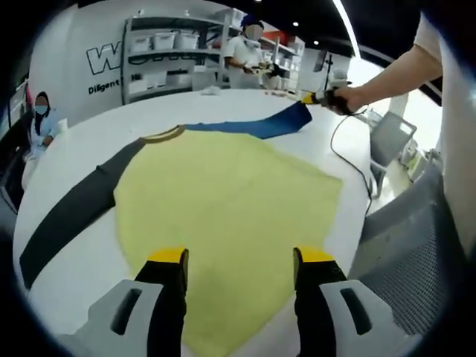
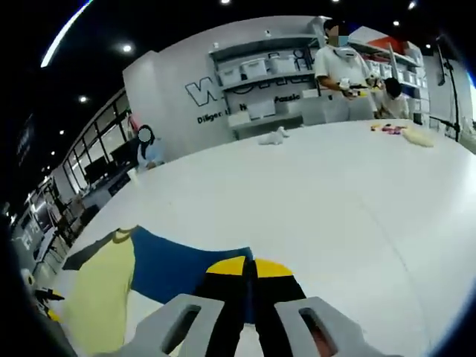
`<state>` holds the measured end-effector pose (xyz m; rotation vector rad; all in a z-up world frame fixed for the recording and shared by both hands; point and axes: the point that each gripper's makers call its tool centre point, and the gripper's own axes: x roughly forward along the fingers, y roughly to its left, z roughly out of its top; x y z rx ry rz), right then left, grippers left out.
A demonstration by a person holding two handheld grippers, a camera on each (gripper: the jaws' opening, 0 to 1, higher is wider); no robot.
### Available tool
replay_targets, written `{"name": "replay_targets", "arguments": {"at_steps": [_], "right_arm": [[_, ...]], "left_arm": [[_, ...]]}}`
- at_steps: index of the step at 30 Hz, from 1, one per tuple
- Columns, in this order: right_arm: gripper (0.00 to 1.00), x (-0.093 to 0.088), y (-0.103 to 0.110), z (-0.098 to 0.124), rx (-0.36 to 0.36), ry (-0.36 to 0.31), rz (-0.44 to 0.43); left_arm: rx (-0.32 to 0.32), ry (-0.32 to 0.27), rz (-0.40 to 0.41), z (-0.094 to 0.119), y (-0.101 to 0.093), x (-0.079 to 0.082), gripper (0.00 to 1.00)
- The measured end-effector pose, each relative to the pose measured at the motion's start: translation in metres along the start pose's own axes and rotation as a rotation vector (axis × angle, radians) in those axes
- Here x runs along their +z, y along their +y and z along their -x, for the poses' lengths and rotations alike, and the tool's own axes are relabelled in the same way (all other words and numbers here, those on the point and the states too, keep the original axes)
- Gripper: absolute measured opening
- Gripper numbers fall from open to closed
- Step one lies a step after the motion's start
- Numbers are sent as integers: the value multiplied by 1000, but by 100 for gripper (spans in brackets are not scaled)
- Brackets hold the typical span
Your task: Fold the garment on the visible template until the final outline fits inside the template.
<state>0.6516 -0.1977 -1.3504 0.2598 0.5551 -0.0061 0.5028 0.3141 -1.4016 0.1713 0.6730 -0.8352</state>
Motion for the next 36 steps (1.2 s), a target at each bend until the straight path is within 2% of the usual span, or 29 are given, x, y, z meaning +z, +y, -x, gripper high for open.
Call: {"name": "replay_targets", "arguments": {"at_steps": [4,10,12,22,28,32,36], "right_arm": [[0,-18,-15,-5,-45,60,-9],[0,-34,-28,-7,-73,96,-26],[0,-39,-30,-7,-83,121,3],[0,-49,-42,-6,-117,162,3],[0,-44,-43,-6,-121,150,43],[0,-45,-44,-3,-132,167,71],[6,-45,-44,4,-149,159,99]], "left_arm": [[2,8,-4,-1,0,0,59],[4,24,-7,-2,-1,-3,59],[3,32,-6,-3,-1,-5,58],[-6,80,-34,-4,-2,-17,58],[-4,96,-43,-2,2,-21,58],[-1,104,-43,0,4,-24,58],[1,108,-50,2,6,-25,58]]}}
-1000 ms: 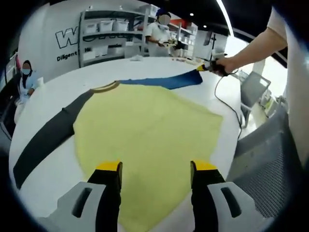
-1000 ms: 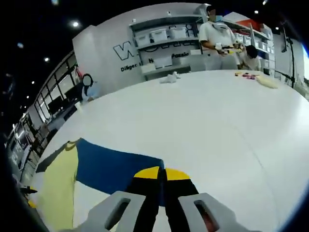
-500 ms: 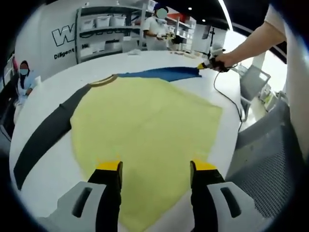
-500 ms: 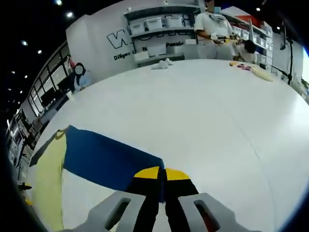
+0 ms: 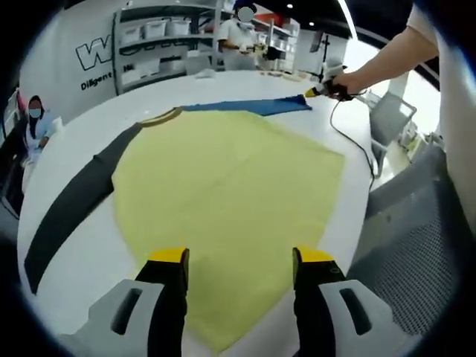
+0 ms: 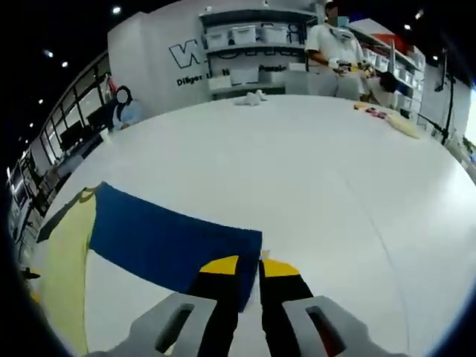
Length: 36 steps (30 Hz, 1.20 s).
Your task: Fold the garment on the visible template until the final outline fits inside the template.
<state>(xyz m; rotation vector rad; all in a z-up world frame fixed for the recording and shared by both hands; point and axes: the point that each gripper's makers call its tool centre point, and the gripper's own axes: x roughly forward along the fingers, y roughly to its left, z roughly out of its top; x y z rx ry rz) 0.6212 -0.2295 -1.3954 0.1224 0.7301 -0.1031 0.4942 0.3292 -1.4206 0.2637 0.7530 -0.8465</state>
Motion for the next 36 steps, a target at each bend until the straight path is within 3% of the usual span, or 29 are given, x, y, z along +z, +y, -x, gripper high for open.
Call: {"name": "replay_targets", "arguments": {"at_steps": [9,18,23,27,36], "right_arm": [[2,-13,60,21,164,-40,138],[4,-46,152,53,413,-45,315],[8,-71,207,75,592,-28,444],[11,-95,240,91,685,-1,562],[12,-145,276,118,828,74,769]], "left_arm": [[-5,16,-27,6,4,-9,56],[-18,59,-82,17,6,-27,52],[-25,85,-109,22,8,-38,49],[-34,101,-129,25,9,-45,47],[-49,139,-194,30,11,-52,41]]}}
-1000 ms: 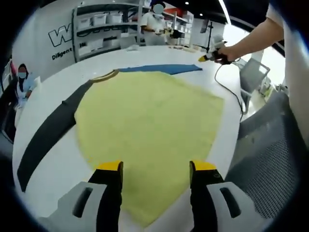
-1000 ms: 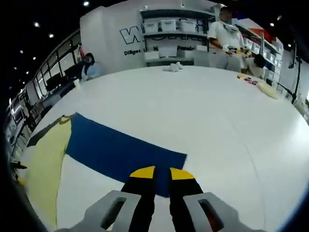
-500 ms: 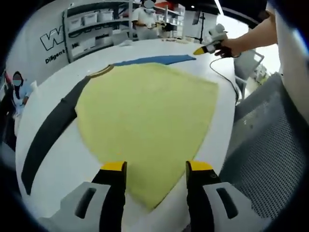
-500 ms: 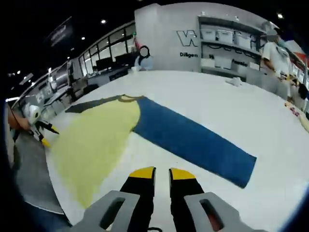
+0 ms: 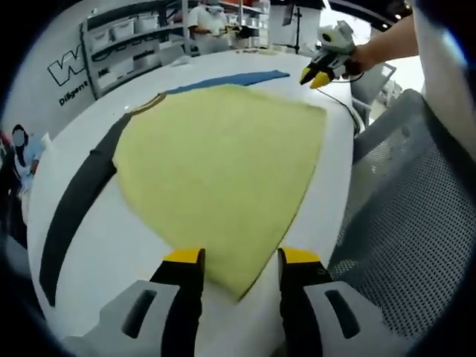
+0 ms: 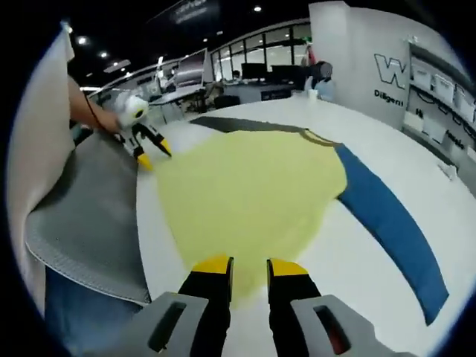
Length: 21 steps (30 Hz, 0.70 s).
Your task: Fold the garment on the visible template until the final outline fits inside the template.
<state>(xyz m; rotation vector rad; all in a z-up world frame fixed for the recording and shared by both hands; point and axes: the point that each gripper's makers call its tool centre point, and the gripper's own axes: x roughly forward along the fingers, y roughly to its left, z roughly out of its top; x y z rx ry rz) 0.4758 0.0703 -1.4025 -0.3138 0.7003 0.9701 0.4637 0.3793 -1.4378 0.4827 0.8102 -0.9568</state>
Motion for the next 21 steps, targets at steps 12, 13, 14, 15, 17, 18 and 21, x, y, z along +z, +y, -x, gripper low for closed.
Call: {"name": "replay_targets", "arguments": {"at_steps": [12,13,14,15,17,18,21], "right_arm": [[13,-28,32,-9,57,113,137],[14,-30,33,-8,58,121,140],[14,-31,33,-8,57,124,146],[14,-33,32,-8,54,131,155],[14,-36,31,-8,50,141,166],[14,-37,31,-8,49,144,168],[13,-40,30,-7,40,160,194]], "left_arm": [[-24,42,-60,4,3,-13,36],[-24,44,-63,4,4,-13,35],[-23,46,-67,4,4,-13,34],[-23,48,-74,4,3,-13,34],[-24,47,-88,4,4,-13,33],[-24,47,-92,4,4,-13,33],[-19,53,-108,4,4,-12,28]]}}
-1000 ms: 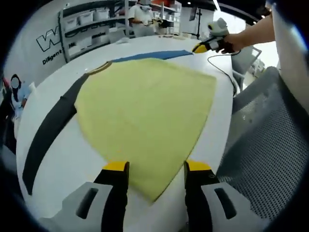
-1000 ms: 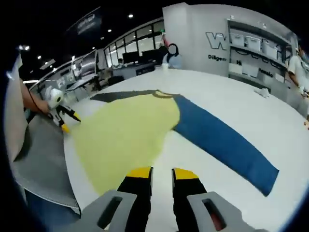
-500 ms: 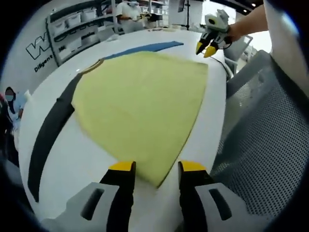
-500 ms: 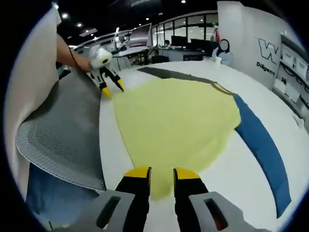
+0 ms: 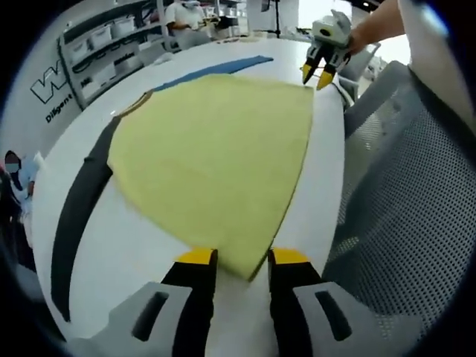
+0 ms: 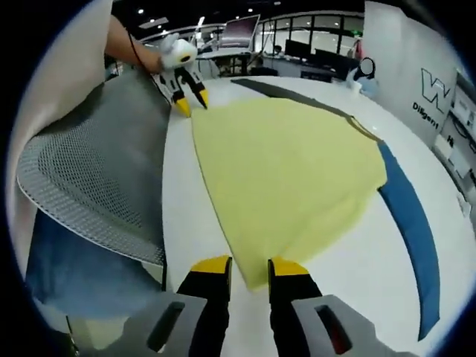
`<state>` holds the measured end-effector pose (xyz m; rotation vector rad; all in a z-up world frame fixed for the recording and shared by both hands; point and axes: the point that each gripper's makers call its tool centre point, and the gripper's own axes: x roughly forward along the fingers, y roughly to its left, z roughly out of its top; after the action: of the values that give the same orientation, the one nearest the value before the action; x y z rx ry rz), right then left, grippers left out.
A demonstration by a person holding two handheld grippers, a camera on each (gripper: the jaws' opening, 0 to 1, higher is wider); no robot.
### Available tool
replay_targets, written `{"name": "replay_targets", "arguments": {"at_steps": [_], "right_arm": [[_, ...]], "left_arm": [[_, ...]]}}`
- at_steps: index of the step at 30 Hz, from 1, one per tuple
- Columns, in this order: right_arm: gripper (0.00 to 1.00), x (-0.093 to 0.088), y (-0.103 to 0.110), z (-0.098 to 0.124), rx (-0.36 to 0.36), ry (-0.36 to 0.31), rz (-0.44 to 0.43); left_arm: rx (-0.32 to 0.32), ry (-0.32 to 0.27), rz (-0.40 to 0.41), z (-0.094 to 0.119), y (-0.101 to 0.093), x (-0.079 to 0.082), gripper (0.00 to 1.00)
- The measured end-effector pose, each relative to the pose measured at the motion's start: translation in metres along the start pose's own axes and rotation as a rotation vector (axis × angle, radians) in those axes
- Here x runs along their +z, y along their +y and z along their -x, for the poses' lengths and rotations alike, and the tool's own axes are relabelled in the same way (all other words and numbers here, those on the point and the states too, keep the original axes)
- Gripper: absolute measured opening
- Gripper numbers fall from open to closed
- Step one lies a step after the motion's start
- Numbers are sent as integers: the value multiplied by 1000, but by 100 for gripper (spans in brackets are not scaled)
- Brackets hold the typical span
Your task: Fold the garment on the visible template until the final outline fits inside the template.
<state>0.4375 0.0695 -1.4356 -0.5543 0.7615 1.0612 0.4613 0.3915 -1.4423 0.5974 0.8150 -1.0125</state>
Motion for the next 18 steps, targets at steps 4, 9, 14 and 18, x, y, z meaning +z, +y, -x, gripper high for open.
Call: {"name": "replay_targets", "arguments": {"at_steps": [4,9,14,18], "right_arm": [[10,-5,2,-2,6,25,48],[5,-9,2,-3,-1,48,65],[0,-12,0,-4,-27,81,115],[0,-10,1,-5,-20,78,119]], "left_arm": [[2,11,-62,0,-1,-1,16],[1,16,-75,0,-1,-1,10],[-3,14,-85,1,0,0,6],[-5,17,-87,4,2,0,6]]}}
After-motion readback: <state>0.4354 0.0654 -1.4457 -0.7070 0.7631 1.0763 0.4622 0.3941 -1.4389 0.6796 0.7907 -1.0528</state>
